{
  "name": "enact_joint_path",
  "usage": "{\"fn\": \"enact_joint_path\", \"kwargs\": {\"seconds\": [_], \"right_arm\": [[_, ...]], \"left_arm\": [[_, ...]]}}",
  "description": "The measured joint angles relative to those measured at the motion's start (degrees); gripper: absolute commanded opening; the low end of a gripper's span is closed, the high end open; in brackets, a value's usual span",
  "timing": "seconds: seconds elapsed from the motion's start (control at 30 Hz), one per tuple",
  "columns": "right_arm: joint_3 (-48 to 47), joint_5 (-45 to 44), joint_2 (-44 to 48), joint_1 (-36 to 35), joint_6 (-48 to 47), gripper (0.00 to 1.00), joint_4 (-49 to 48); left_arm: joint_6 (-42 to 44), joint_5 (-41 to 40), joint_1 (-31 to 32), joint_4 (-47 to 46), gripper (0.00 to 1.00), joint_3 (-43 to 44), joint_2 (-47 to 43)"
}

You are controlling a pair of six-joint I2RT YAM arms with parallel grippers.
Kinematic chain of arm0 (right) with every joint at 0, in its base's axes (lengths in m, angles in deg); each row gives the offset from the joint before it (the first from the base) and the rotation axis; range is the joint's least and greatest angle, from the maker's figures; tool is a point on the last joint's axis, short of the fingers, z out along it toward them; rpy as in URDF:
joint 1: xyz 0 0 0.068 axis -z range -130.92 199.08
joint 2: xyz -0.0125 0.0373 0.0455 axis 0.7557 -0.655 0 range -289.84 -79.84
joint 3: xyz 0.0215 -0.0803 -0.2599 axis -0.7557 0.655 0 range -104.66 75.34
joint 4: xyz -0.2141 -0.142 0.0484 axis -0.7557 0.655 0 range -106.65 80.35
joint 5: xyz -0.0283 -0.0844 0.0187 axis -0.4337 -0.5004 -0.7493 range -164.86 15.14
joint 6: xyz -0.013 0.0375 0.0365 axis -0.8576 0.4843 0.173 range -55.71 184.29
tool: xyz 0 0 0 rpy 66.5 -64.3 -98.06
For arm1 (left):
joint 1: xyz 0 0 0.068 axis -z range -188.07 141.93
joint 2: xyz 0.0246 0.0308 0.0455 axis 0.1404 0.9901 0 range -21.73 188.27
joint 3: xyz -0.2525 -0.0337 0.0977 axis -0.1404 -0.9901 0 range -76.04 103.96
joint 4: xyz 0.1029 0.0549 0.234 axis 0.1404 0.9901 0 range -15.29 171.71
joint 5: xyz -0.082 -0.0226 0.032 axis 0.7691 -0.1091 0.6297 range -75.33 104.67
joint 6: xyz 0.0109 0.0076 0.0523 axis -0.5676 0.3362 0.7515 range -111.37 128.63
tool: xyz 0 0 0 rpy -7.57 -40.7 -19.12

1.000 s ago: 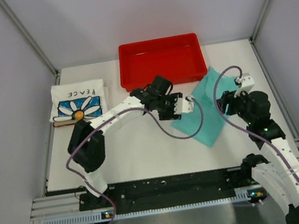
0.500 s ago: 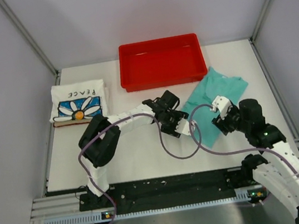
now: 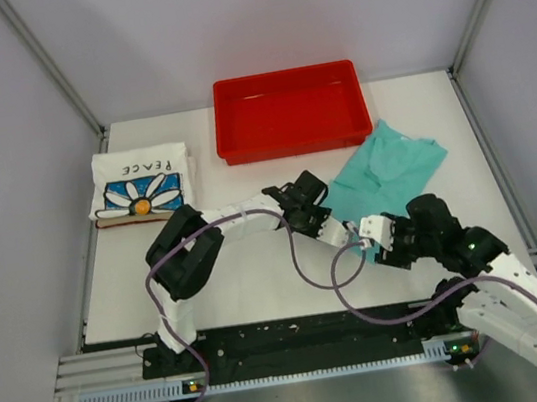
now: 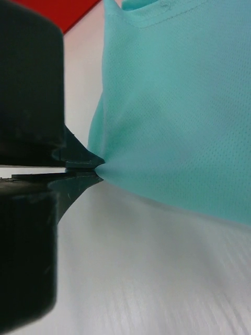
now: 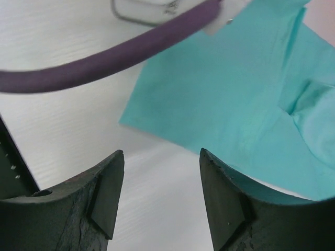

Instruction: Fold and stack the t-shirts

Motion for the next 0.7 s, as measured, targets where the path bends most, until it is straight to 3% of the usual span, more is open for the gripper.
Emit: {"fn": "enact_joint_path", "kwargs": {"seconds": [0.2, 0.43, 0.5, 0.6, 0.7], "right_arm": [[-0.66, -4.31, -1.25, -13.31, -2.16, 0.62, 6.56], [-12.7, -1.7, -3.67, -16.72, 4.07, 0.59, 8.72], [-17.16, -1.81, -5.57, -22.45, 8.17, 0.58, 7.1], [-21.33, -6.29, -8.52, -36.52, 16.22, 0.55, 2.49], [-22.58, -15.13, -13.18, -50.47, 27.56, 0.55, -1.22]], "left_arm": [[-5.62, 1.11, 0.59, 2.12, 0.0, -6.95, -6.03], [-15.23, 4.24, 0.74, 10.29, 0.0, -19.17, -18.18], [-17.44, 5.29, 0.74, 11.61, 0.0, -22.86, -21.24], [-19.71, 6.38, 0.74, 11.89, 0.0, -28.0, -25.9], [-22.03, 7.78, 0.74, 13.88, 0.0, -30.53, -28.94]]}}
